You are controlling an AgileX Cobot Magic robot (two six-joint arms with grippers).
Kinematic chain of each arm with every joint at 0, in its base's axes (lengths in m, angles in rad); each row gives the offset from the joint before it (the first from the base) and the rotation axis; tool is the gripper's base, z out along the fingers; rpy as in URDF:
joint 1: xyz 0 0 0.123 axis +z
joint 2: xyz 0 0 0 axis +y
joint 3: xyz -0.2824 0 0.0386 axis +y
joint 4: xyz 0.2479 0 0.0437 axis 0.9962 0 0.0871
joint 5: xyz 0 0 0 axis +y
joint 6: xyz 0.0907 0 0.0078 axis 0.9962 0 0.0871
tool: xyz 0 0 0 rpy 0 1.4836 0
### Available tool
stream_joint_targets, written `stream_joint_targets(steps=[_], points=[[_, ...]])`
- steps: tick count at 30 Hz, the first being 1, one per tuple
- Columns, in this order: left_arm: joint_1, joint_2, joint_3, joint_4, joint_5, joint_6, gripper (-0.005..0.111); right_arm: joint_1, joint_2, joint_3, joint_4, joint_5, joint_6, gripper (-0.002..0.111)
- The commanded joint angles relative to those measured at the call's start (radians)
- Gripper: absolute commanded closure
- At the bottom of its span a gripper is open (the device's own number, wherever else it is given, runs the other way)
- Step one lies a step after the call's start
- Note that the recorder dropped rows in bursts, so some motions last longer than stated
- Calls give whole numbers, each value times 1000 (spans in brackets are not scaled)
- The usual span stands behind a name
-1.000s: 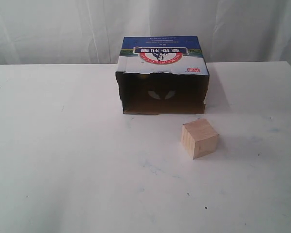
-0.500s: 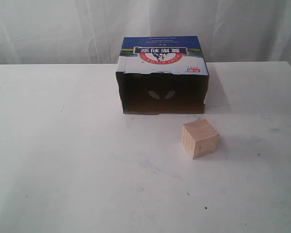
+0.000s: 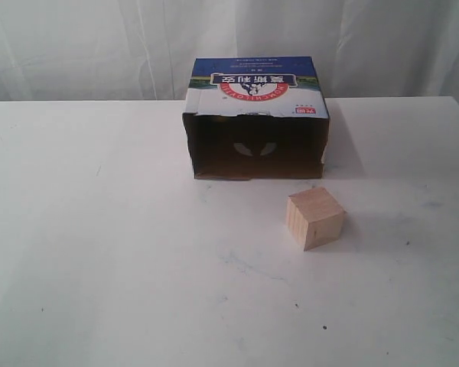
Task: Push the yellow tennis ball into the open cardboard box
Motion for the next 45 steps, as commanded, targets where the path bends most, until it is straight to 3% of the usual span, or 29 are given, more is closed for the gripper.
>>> stream_joint_targets(steps=[1, 39, 40, 42, 45], points=[[4, -14, -1, -21, 2, 3, 107, -26, -6, 4, -33, 109, 23, 108], [-11, -21, -1, -21, -10, 19, 107, -26, -6, 4, 54, 121, -59, 108], [-32, -21, -5, 37, -30, 16, 107, -26, -6, 4, 54, 121, -59, 108], [-65, -21, -26, 341, -53, -51, 107, -26, -6, 4, 54, 121, -59, 108], [-113, -19, -74, 961, -54, -386, 107, -26, -6, 4, 54, 121, -59, 108]])
